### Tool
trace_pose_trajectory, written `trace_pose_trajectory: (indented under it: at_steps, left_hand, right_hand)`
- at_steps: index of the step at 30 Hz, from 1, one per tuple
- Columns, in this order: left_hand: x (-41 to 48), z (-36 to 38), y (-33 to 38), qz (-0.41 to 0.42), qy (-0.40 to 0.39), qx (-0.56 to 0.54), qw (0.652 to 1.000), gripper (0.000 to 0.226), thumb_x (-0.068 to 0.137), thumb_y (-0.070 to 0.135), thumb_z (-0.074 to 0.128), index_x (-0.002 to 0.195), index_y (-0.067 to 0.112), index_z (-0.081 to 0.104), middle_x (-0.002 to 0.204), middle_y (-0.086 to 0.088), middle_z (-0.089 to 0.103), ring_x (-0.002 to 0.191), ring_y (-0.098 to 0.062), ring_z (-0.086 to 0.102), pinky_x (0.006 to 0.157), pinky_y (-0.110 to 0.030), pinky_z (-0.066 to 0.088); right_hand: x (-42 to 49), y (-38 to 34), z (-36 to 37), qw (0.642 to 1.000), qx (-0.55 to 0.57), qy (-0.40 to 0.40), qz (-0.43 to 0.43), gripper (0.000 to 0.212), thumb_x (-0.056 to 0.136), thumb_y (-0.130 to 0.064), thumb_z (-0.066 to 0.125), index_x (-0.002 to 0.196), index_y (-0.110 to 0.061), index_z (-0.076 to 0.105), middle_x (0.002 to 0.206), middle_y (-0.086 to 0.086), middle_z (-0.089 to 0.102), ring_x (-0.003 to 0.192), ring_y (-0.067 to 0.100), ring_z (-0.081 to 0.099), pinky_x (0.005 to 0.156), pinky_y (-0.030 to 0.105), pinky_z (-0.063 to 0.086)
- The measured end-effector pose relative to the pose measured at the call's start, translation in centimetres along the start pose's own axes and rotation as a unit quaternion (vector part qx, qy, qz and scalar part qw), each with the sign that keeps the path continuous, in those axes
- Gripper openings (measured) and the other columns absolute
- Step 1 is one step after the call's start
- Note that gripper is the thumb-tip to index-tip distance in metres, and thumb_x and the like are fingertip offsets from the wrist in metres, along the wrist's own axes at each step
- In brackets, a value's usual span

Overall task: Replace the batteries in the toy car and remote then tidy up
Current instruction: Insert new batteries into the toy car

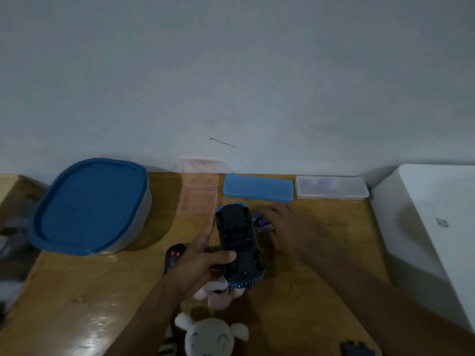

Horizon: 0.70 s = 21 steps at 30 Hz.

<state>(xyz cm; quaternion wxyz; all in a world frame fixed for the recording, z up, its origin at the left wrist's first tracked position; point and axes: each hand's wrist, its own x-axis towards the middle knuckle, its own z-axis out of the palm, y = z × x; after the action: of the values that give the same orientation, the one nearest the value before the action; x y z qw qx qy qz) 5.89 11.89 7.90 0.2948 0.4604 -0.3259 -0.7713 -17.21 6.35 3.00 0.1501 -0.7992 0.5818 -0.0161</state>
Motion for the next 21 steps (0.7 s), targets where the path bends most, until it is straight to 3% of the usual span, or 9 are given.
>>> trace_pose_trajectory:
  at_steps: [3, 4, 6, 8, 14, 16, 19, 21]
  left_hand:
    - [0.6, -0.2, 0.1, -0.007, 0.003, -0.005, 1.0, 0.097, 0.076, -0.004, 0.068, 0.136, 0.061, 0.029, 0.126, -0.018, 0.063, 0.116, -0.038, 0.061, 0.096, -0.062, 0.046]
    - [0.7, -0.2, 0.1, -0.008, 0.002, -0.004, 1.0, 0.098, 0.076, -0.004, 0.067, 0.137, 0.061, 0.027, 0.126, -0.019, 0.063, 0.117, -0.038, 0.06, 0.098, -0.063, 0.044]
    - [0.9, -0.3, 0.1, -0.006, -0.006, 0.003, 1.0, 0.098, 0.08, -0.006, 0.065, 0.137, 0.062, 0.025, 0.126, -0.021, 0.063, 0.118, -0.038, 0.059, 0.101, -0.063, 0.041]
    - [0.9, -0.3, 0.2, -0.006, -0.013, 0.013, 1.0, 0.096, 0.082, -0.006, 0.064, 0.135, 0.065, 0.027, 0.128, -0.019, 0.062, 0.12, -0.038, 0.058, 0.101, -0.064, 0.041]
    - [0.7, -0.2, 0.0, -0.018, 0.013, 0.028, 0.999, 0.098, 0.079, -0.001, 0.067, 0.135, 0.067, 0.024, 0.123, -0.018, 0.066, 0.115, -0.037, 0.062, 0.096, -0.064, 0.044]
    - [0.6, -0.1, -0.1, -0.019, 0.018, 0.029, 0.999, 0.099, 0.078, -0.001, 0.067, 0.136, 0.067, 0.024, 0.122, -0.018, 0.066, 0.114, -0.037, 0.062, 0.097, -0.065, 0.043]
    - [0.2, 0.0, -0.3, -0.019, 0.02, 0.03, 0.999, 0.099, 0.08, -0.003, 0.066, 0.136, 0.066, 0.023, 0.122, -0.016, 0.067, 0.114, -0.035, 0.063, 0.096, -0.062, 0.045]
    - [-0.3, 0.3, -0.4, -0.019, 0.019, 0.029, 0.999, 0.099, 0.08, -0.003, 0.066, 0.137, 0.066, 0.022, 0.123, -0.015, 0.066, 0.115, -0.034, 0.062, 0.095, -0.062, 0.047]
  right_hand:
    - [0.9, -0.2, 0.6, 0.988, -0.128, -0.06, -0.061, 0.046, 0.097, -0.03, 0.046, 0.142, -0.025, 0.039, 0.15, 0.008, 0.033, 0.134, 0.031, 0.033, 0.106, 0.043, 0.033]
    - [1.1, -0.2, 0.8, 0.984, -0.148, -0.061, -0.081, 0.046, 0.097, -0.028, 0.043, 0.142, -0.024, 0.04, 0.146, 0.011, 0.037, 0.131, 0.033, 0.036, 0.103, 0.045, 0.035]
    - [1.6, 0.0, 1.2, 0.979, -0.169, -0.015, -0.114, 0.045, 0.09, -0.03, 0.035, 0.13, -0.021, 0.053, 0.12, 0.014, 0.057, 0.106, 0.033, 0.053, 0.079, 0.042, 0.047]
    - [1.6, 0.4, 2.2, 0.977, -0.174, 0.025, -0.121, 0.048, 0.083, -0.035, 0.028, 0.113, -0.019, 0.063, 0.094, 0.012, 0.061, 0.081, 0.03, 0.054, 0.059, 0.037, 0.044]
    - [1.7, 0.9, 3.5, 0.986, -0.12, 0.024, -0.109, 0.042, 0.089, -0.044, 0.033, 0.086, -0.014, 0.062, 0.08, 0.008, 0.061, 0.07, 0.026, 0.06, 0.057, 0.029, 0.047]
    - [1.6, 0.5, 3.4, 0.988, -0.107, 0.018, -0.107, 0.041, 0.09, -0.043, 0.034, 0.088, -0.011, 0.06, 0.083, 0.01, 0.062, 0.071, 0.028, 0.063, 0.052, 0.028, 0.045]
    - [1.3, -0.4, 2.8, 0.994, -0.082, -0.051, -0.059, 0.038, 0.101, -0.038, 0.032, 0.12, -0.01, 0.047, 0.116, 0.014, 0.056, 0.1, 0.03, 0.058, 0.068, 0.033, 0.041]
    - [1.6, -0.8, 2.2, 0.995, -0.074, -0.068, -0.002, 0.034, 0.103, -0.033, 0.03, 0.127, -0.011, 0.042, 0.122, 0.013, 0.056, 0.104, 0.029, 0.058, 0.074, 0.033, 0.041]
